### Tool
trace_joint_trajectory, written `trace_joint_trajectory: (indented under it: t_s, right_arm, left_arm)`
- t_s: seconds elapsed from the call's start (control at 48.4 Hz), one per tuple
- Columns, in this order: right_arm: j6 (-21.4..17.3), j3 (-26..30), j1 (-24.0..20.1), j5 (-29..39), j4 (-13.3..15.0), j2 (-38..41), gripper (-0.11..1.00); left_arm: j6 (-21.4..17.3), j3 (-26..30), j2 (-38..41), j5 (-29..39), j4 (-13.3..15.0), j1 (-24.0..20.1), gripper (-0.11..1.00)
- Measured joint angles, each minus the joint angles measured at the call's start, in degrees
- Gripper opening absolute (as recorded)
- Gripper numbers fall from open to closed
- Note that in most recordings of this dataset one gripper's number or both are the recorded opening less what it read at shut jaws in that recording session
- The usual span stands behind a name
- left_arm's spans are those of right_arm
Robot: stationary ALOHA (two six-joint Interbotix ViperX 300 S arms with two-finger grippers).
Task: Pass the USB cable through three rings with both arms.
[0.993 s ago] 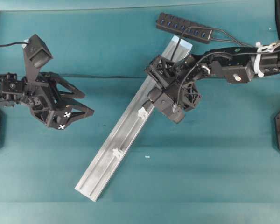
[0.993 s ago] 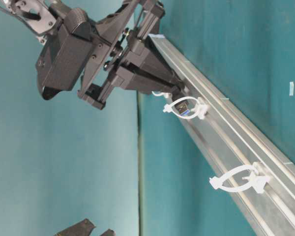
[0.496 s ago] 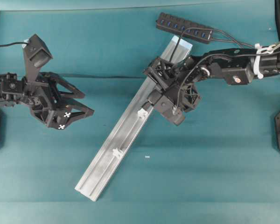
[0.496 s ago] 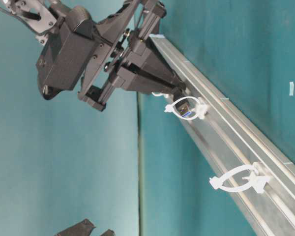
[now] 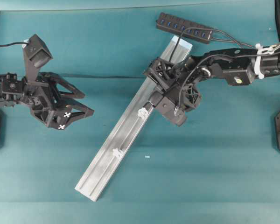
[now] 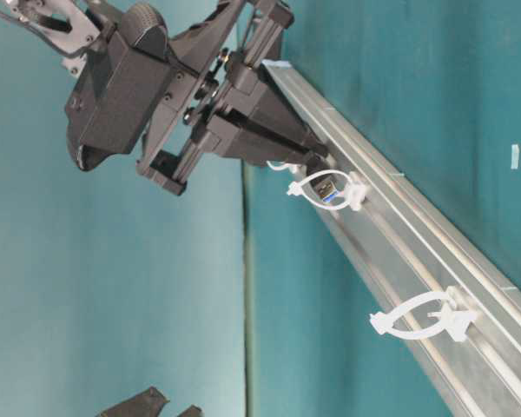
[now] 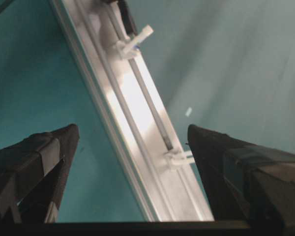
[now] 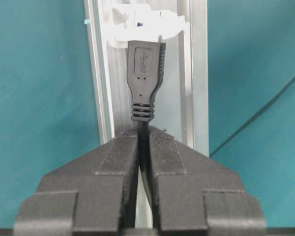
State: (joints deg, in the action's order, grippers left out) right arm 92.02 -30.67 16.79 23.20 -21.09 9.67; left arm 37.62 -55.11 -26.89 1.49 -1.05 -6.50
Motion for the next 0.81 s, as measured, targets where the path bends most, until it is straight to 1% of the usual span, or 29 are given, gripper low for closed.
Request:
trace_joint_trajectory:
  t_s: [0.083,0.186,0.269,0.6,0.807]
  right_arm:
    - [0.0,0.0,0.2,0.2,0.9,0.0,0.06]
    - [0.0,0.1,-0.1,0.3,2.9,-0.1,0.06]
    - [0.0,0.2,-0.2,0.4,4.0,-0.2,0.06]
    - [0.0,1.4,-0.7,1.1,6.6,0.0,0.06]
    - [-0.1,1.8,-1.0,1.5,7.0,-0.1,0.06]
  left_arm:
    - [0.0,0.0,0.0,0.0,0.0,0.0,0.96]
    - [0.1,0.0,0.0,0.0,0.0,0.0,0.96]
    - [0.1,0.0,0.0,0.0,0.0,0.1,0.96]
    - [0.1,0.0,0.1,0.0,0.0,0.1,0.96]
    - [0.1,0.0,0.1,-0.1,0.0,0.1,0.96]
